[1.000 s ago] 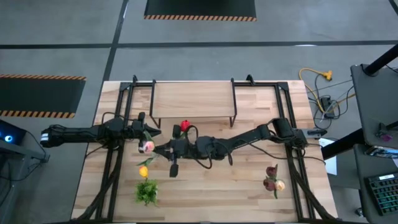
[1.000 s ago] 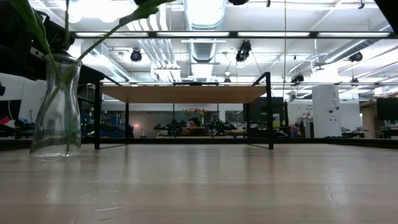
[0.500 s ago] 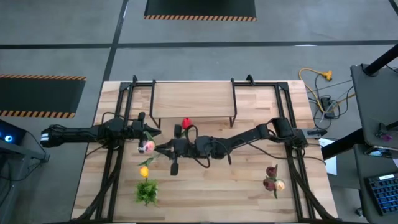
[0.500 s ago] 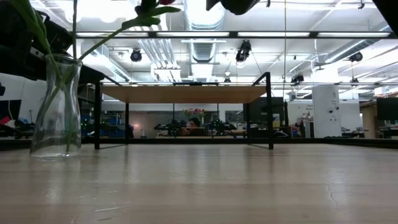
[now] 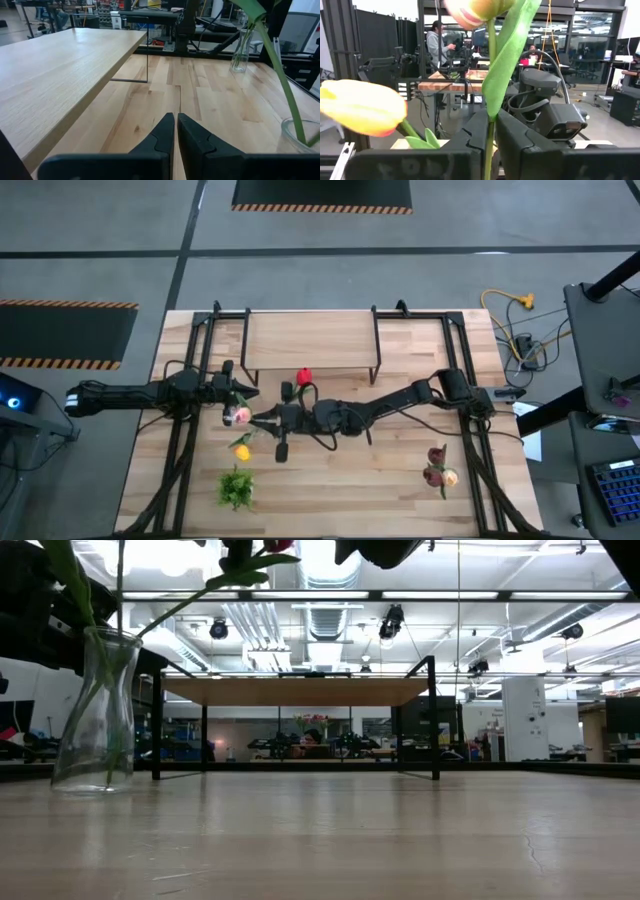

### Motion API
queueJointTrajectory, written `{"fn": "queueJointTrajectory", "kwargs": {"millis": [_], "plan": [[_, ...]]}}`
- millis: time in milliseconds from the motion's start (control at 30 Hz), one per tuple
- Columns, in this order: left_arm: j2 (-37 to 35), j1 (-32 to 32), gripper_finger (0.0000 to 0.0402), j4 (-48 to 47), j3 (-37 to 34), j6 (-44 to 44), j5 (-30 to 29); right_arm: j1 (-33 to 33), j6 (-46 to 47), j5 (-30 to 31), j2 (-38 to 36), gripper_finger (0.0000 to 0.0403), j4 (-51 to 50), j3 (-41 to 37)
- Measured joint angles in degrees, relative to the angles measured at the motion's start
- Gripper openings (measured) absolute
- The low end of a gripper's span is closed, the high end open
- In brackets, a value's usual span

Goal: Pick and place flowers into a vace then onto a shelf
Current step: Put the pink flower into the left transparent flower vase

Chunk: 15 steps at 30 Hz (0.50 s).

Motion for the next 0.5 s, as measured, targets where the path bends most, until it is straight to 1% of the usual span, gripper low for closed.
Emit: {"fn": "queueJointTrajectory", "kwargs": {"millis": [133,300,400,500], "plan": [[0.0,0.0,0.0005,0.0,0.0,0.0,0.0,-0.2,1.1,0.0,0.0,0.0060,-0.5,0.0],[0.0,0.0,0.0005,0.0,0.0,0.0,0.0,-0.1,0.9,0.0,0.0,0.0114,-3.0,0.7],[0.0,0.0,0.0005,0.0,0.0,0.0,0.0,0.0,-0.1,0.0,0.0,0.0145,-7.0,2.5],[0.0,0.0,0.0005,0.0,0.0,0.0,0.0,0.3,0.0,0.0,-0.2,0.0170,-15.0,5.9]]}}
